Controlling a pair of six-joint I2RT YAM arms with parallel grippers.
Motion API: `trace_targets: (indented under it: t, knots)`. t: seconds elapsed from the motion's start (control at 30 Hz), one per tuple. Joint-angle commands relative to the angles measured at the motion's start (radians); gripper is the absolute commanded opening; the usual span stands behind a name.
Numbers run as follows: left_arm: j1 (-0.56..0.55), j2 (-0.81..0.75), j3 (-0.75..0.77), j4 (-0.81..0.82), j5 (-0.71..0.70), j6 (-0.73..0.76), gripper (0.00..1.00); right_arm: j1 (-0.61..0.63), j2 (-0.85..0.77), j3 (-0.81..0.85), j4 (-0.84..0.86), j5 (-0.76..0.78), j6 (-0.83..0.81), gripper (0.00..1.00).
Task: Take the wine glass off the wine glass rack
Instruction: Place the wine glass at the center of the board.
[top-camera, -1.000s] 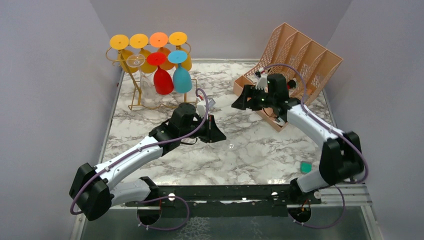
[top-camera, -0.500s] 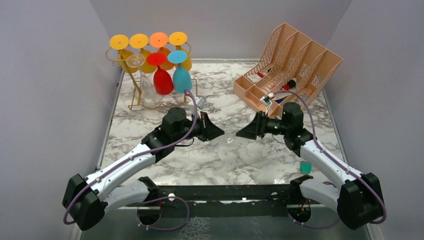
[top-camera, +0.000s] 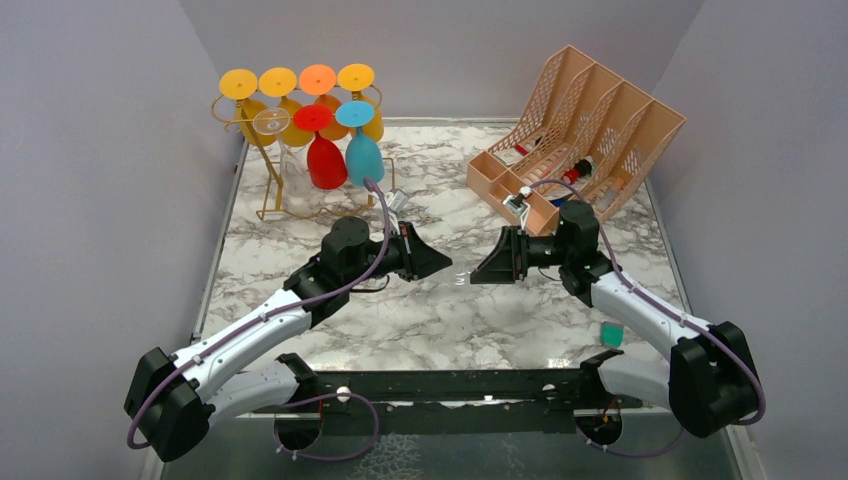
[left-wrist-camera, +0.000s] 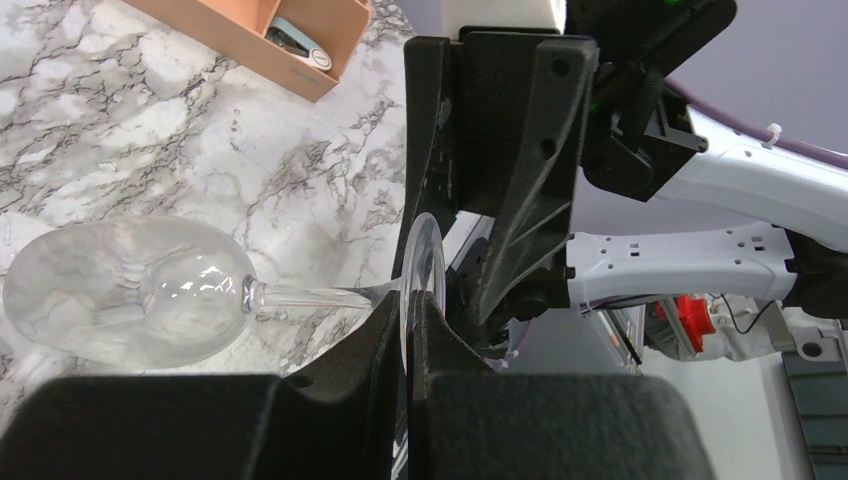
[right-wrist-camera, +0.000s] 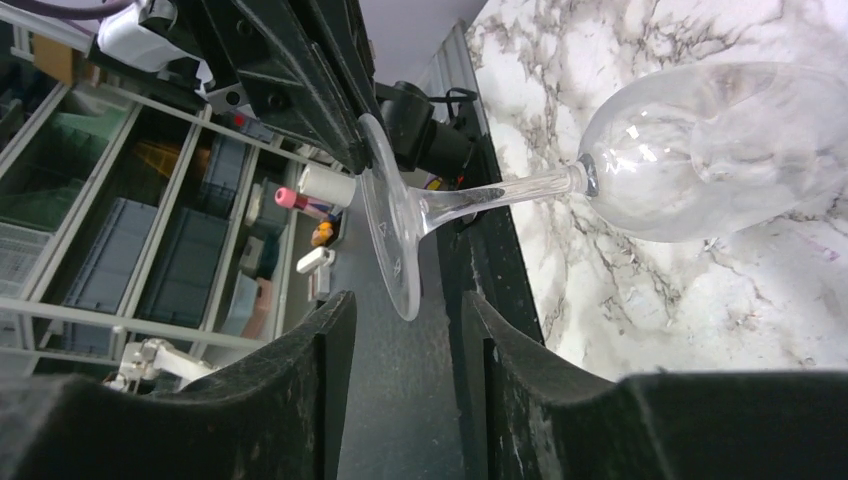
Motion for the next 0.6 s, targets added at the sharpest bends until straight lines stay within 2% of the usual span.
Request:
trace_targets:
  t: [0.0, 0.07, 0.1, 0.17, 0.23, 0.3, 0.37, 0.43, 0.57]
  knots:
    - [-0.004, -0.005, -0.002, 0.103, 0.044, -0.019, 0.00, 0.018, 0.026, 0.032, 0.088, -0.026, 0.040, 0.42]
    - [-0.005, -0.001, -0.005, 0.109, 0.054, -0.024, 0.00, 0.022, 0.037, 0.026, 0.142, -0.014, 0.082, 0.38]
    - [-0.005, 0.002, -0.009, 0.115, 0.057, -0.027, 0.00, 0.028, 0.043, 0.021, 0.190, -0.014, 0.110, 0.33]
    - [-0.004, 0.001, -0.010, 0.115, 0.057, -0.027, 0.00, 0.036, 0.053, 0.019, 0.255, -0.011, 0.147, 0.13]
    - [-0.004, 0.000, -0.002, 0.094, 0.052, -0.018, 0.00, 0.038, 0.051, 0.023, 0.265, -0.002, 0.153, 0.02]
    - [-0.005, 0.001, 0.010, 0.055, 0.053, -0.001, 0.04, 0.040, 0.043, 0.024, 0.259, 0.006, 0.146, 0.01]
    - [-0.005, 0.002, 0.029, -0.001, 0.047, 0.023, 0.20, 0.042, 0.028, 0.023, 0.233, 0.020, 0.126, 0.01]
    - [-0.005, -0.001, 0.036, -0.033, 0.045, 0.034, 0.30, 0.042, 0.014, 0.029, 0.192, 0.033, 0.097, 0.01]
    - [-0.004, -0.001, 0.032, -0.052, 0.079, 0.040, 0.41, 0.041, -0.010, 0.037, 0.138, 0.059, 0.057, 0.01]
